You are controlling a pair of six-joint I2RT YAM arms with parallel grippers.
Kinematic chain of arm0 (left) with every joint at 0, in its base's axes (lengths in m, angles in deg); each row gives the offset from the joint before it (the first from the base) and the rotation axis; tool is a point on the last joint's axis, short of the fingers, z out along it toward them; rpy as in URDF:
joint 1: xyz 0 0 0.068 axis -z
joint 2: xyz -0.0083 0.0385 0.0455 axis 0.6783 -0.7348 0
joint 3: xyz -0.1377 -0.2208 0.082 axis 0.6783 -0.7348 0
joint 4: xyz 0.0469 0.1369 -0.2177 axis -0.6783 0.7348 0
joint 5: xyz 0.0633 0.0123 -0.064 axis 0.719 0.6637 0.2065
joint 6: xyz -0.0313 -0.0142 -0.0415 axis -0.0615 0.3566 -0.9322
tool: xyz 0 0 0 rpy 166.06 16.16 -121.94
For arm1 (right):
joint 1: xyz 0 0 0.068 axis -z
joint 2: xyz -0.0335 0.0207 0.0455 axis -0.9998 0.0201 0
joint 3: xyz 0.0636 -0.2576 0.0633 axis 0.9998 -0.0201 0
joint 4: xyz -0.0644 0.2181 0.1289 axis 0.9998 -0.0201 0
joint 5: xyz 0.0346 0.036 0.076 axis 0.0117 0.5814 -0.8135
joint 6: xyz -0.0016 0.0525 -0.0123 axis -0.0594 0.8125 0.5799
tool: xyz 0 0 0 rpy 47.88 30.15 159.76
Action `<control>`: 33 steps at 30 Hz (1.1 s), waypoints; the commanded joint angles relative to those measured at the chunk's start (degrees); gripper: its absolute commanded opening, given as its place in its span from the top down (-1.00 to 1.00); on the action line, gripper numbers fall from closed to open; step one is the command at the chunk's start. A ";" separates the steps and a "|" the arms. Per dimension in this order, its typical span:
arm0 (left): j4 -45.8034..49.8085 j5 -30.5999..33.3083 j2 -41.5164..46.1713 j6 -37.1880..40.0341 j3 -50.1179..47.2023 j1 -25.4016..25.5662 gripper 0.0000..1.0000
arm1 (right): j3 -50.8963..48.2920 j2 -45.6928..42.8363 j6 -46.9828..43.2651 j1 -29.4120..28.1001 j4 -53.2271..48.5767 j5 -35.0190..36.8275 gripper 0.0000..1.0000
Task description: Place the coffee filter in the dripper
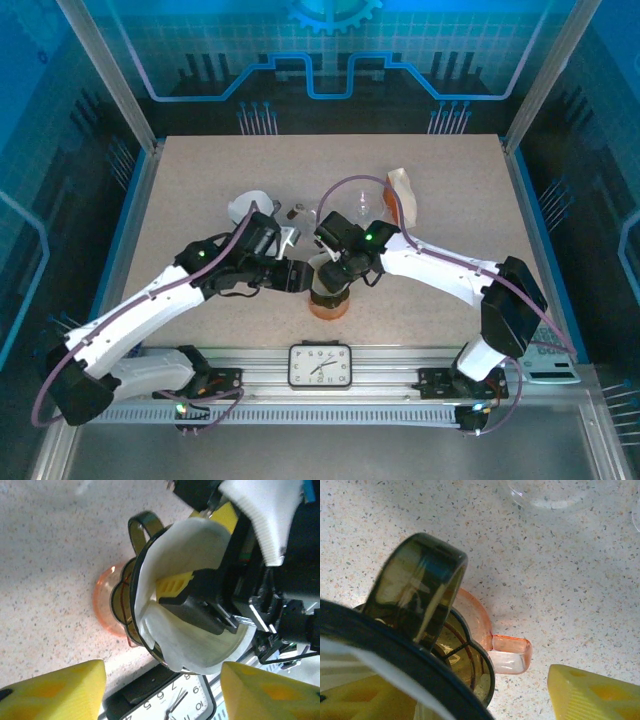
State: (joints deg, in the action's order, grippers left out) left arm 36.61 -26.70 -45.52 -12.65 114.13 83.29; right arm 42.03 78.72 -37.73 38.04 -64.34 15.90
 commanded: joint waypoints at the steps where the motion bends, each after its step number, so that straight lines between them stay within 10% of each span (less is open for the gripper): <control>1: -4.34 -1.79 0.59 -1.22 -1.74 -1.12 -0.31 | -0.37 0.96 1.32 -0.66 -0.47 0.93 -0.38; 33: -4.52 -3.55 -7.32 -1.15 -2.03 -4.00 0.50 | -0.91 0.82 1.95 -0.69 -0.74 1.82 -0.37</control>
State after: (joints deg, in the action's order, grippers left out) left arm 30.60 -29.74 -52.58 -14.48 111.66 79.81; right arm 41.90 78.77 -36.60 37.89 -64.34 16.14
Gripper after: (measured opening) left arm 0.245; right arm 0.687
